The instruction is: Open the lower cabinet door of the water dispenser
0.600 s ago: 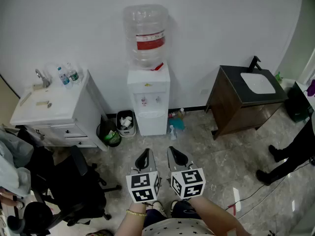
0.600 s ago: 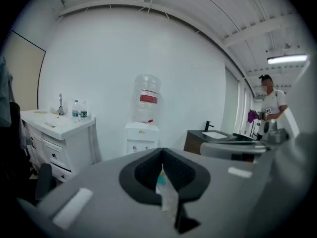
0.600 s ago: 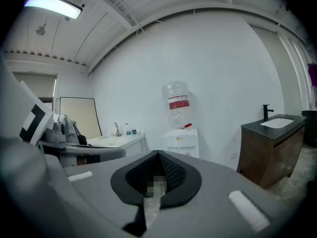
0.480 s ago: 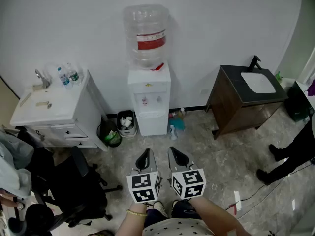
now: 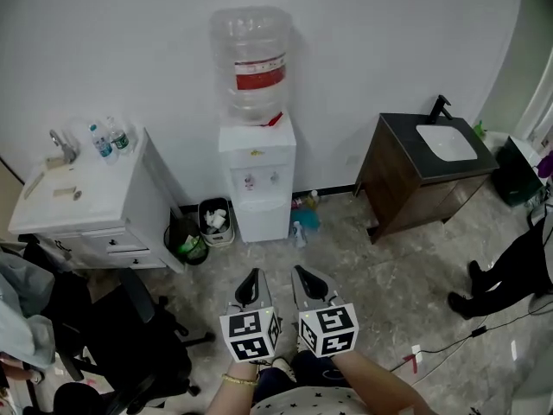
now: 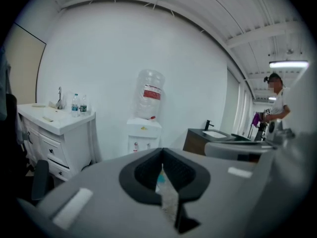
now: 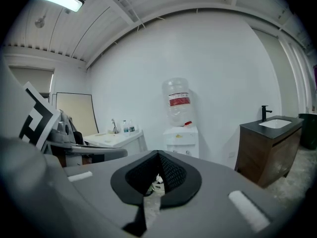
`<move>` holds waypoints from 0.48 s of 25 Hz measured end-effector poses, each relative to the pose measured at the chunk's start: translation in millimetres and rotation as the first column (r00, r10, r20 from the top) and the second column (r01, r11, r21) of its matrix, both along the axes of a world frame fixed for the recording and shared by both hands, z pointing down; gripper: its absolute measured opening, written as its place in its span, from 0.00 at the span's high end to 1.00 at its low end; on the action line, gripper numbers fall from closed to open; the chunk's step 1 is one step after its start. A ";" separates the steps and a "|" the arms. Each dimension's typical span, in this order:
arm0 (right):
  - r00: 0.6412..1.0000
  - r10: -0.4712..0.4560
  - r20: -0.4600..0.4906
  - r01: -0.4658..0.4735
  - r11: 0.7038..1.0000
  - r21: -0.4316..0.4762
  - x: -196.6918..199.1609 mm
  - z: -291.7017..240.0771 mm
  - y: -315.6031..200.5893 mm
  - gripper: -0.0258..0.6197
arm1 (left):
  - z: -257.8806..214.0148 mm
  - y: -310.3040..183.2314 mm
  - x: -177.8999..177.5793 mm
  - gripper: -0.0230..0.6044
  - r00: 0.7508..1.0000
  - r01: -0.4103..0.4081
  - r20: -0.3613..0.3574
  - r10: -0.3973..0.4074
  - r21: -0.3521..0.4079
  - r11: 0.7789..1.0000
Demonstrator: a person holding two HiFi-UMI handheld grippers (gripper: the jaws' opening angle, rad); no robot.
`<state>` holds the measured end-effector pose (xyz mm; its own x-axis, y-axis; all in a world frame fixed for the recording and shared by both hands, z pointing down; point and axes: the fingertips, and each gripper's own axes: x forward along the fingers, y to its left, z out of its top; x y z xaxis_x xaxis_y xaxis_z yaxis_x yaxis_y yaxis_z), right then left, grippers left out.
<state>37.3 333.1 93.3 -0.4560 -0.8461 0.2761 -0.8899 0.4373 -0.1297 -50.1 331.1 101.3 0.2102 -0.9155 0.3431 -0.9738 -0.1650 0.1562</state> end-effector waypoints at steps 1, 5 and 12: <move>1.000 0.001 -0.001 -0.001 1.000 -0.003 -0.4 1.6 -3.3 0.96 | 1.9 -3.7 -0.6 0.95 1.000 -0.001 -0.001 0.001 -0.003 1.000; 1.000 0.010 0.002 -0.010 1.000 -0.014 -0.4 8.9 -25.9 0.96 | 8.7 -25.0 -2.8 0.95 1.000 -0.003 0.003 0.003 -0.013 1.000; 1.000 -0.001 0.015 0.001 1.000 -0.022 -3.3 20.9 -96.8 0.96 | 19.9 -87.4 -6.4 0.95 1.000 0.015 0.013 -0.015 -0.021 1.000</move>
